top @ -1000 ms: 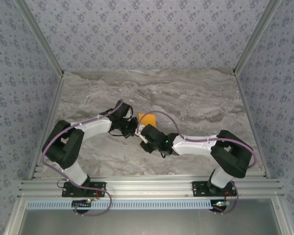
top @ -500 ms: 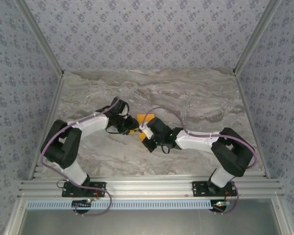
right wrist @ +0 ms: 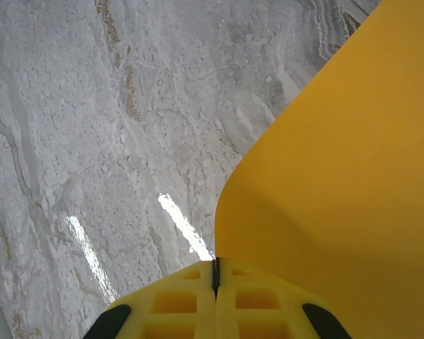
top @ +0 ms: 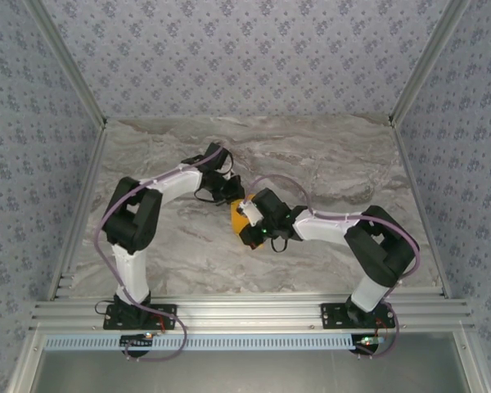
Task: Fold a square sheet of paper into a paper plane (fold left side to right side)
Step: Third fold the triangle at the center of the table.
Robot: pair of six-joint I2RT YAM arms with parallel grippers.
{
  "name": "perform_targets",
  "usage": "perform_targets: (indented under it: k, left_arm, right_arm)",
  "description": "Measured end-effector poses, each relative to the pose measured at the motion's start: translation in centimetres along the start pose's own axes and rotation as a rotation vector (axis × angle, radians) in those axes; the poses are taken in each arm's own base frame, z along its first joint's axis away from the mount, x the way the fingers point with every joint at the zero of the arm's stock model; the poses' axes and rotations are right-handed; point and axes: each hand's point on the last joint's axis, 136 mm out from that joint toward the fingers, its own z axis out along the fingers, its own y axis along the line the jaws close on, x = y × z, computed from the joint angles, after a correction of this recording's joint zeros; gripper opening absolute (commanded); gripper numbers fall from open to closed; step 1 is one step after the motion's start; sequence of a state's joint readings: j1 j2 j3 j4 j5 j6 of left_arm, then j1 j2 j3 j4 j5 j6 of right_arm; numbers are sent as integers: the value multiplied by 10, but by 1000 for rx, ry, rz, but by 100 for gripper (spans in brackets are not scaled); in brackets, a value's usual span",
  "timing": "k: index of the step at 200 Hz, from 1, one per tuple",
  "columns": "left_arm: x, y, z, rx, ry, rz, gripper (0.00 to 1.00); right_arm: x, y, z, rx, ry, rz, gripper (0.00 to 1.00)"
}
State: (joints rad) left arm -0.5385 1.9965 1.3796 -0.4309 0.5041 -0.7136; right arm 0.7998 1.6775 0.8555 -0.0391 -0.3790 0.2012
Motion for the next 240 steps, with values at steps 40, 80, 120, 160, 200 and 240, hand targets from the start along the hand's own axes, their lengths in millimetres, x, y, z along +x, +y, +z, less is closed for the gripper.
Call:
perform_targets:
  k: [40,80,120,160,200,240]
  left_arm:
    - [12,11,32,-45,80,17,0]
    - [16,13,36,-55,97,36,0]
    - [16,13,36,-58,97,51,0]
    - [17,13,37,-60,96,59,0]
    - [18,12,37,-61,97,62,0]
    - [18,12,38,-61,98,64,0]
  right_arm:
    - [1,-4,0,-29,10,52,0]
    - [-2,-12,-5,-41,0,99,0]
    - [-4,-23,-7,-29,0,136,0]
    - [-1,-36,-8,-2,16,184,0]
    - [-2,-53,-9,35,21,227,0]
    - [-6,-63,-10,53,27,255,0]
